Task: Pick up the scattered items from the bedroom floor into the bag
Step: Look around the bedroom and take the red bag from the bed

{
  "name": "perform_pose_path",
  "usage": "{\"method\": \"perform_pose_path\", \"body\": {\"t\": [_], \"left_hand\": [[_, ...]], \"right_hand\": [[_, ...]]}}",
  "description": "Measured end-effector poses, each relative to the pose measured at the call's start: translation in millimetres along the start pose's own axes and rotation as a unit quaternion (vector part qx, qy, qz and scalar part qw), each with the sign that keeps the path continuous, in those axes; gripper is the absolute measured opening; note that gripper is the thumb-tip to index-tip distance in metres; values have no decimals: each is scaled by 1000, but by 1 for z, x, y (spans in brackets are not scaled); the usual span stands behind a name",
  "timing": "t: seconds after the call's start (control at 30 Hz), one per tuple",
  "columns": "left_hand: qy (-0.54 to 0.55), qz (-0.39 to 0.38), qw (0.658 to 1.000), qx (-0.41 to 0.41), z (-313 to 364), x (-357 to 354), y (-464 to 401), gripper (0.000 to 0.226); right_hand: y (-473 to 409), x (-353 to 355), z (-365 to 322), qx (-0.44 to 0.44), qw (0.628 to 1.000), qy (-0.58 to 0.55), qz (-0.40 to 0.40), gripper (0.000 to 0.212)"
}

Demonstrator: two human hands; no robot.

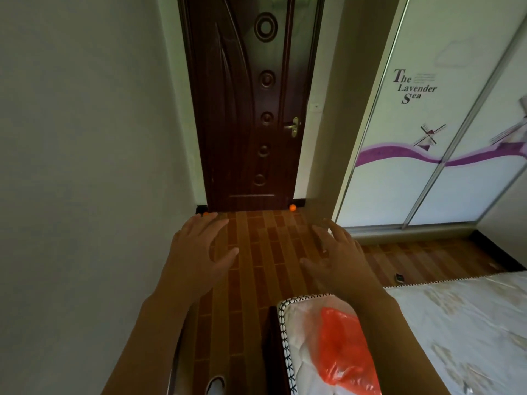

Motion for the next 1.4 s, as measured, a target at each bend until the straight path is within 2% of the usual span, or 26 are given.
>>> {"method": "perform_pose_path", "body": {"t": [0.2,0.37,0.53,0.83,1.03,1.1,1.2,1.4], "left_hand": [[25,-19,999,-29,-53,-33,-99,75],[33,-34,998,-36,-94,-36,-180,78],[41,-41,997,-57,-139,-38,-258,79],[64,-42,996,-43,-194,-54,-324,80],[55,-19,998,-1,-250,-59,-367,81],[52,-15,999,6,-261,-65,-389,81],[53,-12,998,-7,-257,-83,-433,80],[37,-42,998,-41,-222,-136,-548,77]], "right_hand": [[-88,-7,4,-47,999,0,16,70],[-170,-15,-11,-74,997,15,20,78],[-238,-21,-26,-100,994,0,43,72],[-327,-37,-40,-129,991,22,19,73],[-401,-38,-59,-82,996,6,41,49],[-429,-50,-45,-89,996,7,18,56],[-474,-58,-11,-93,995,3,36,84],[-549,-28,61,-132,988,-22,72,103]]}}
Point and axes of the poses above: each hand's wrist, its own y-axis away from the middle knuckle, its own x-axis out of the back of the hand, z = x × y, the point moved 8 cm from there along -y, towards the middle knuckle, and after that the axes turned 5 degrees about -x, right-handed, at the moved point
